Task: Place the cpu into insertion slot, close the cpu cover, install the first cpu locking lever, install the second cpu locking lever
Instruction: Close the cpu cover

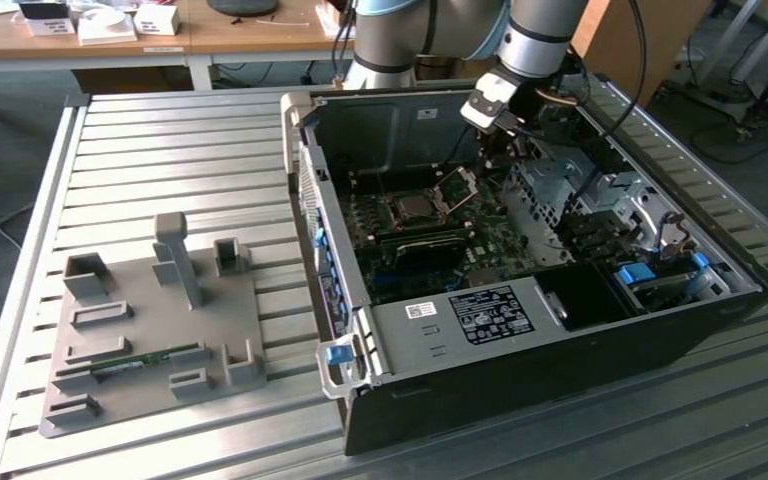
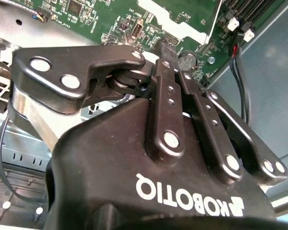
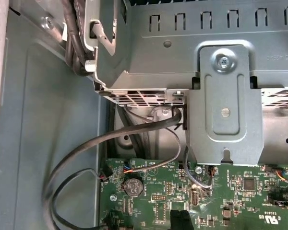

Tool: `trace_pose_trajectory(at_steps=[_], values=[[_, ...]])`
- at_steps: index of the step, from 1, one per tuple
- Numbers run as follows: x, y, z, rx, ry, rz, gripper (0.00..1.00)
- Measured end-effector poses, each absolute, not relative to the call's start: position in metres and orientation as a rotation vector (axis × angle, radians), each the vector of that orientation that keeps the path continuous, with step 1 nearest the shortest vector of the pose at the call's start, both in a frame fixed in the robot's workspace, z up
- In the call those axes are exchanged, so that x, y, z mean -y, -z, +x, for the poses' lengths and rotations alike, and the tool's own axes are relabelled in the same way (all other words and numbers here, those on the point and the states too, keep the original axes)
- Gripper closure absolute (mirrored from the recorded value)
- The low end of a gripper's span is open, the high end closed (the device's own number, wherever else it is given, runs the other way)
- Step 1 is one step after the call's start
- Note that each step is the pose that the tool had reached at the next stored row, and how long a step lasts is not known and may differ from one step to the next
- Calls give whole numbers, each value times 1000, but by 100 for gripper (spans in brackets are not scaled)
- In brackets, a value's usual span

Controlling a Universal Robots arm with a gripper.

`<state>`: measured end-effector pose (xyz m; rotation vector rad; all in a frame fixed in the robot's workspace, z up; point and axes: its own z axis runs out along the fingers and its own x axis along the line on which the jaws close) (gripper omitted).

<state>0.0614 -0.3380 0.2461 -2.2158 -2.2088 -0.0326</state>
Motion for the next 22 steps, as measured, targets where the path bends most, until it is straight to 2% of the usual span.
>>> trace_pose_trajectory(at_steps=[13,22], values=[[338,-238,60,2209,35,-2217,89],[338,-238,30,2216,47,-2222,89]])
